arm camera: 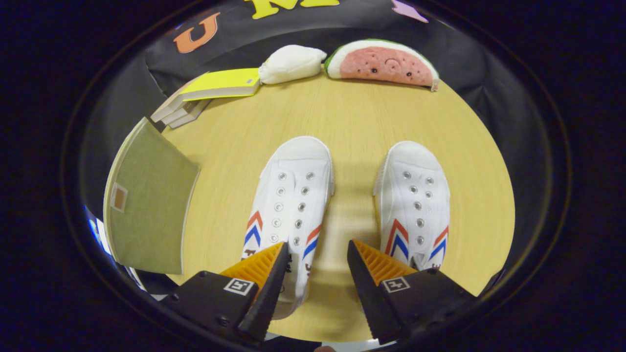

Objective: Open the storage box then place both shoes into the box .Put the left shoe in first, then the right shoe, with the right side of both shoes facing outward in a uniform manner.

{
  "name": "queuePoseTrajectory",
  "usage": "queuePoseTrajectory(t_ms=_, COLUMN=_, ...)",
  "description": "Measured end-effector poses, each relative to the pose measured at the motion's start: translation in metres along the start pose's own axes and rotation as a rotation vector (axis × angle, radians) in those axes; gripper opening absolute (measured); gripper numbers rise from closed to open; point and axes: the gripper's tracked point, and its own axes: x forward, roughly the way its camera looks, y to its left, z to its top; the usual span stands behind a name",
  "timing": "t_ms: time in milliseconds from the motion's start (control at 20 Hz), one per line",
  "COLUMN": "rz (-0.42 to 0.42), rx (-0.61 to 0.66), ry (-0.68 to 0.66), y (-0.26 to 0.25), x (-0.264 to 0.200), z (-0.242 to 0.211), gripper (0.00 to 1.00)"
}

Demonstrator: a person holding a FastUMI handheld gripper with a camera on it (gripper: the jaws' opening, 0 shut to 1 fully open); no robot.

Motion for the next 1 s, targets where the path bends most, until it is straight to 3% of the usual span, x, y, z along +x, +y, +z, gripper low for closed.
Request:
queuePoseTrajectory(t_ms=150, rz=0.039, rx=-0.006, ry=0.023, y=0.007, x=0.003, z=0.001, gripper=0.64)
queuePoseTrajectory(t_ms=350, rz=0.065, rx=0.071, ry=0.04, y=0.014, x=0.0, z=0.0, gripper=0.24)
queuePoseTrajectory(t_ms=500, rz=0.097, rx=0.137, ry=0.027, y=0.016, x=-0.002, z=-0.002, gripper=0.07)
queuePoseTrajectory(t_ms=700, rz=0.127, rx=0.207, ry=0.006, y=0.036, x=-0.028, z=-0.011, gripper=0.06)
queuePoseTrajectory(t_ms=1000, rz=0.147, rx=0.205, ry=-0.109, y=0.082, x=-0.11, z=-0.005, gripper=0.06)
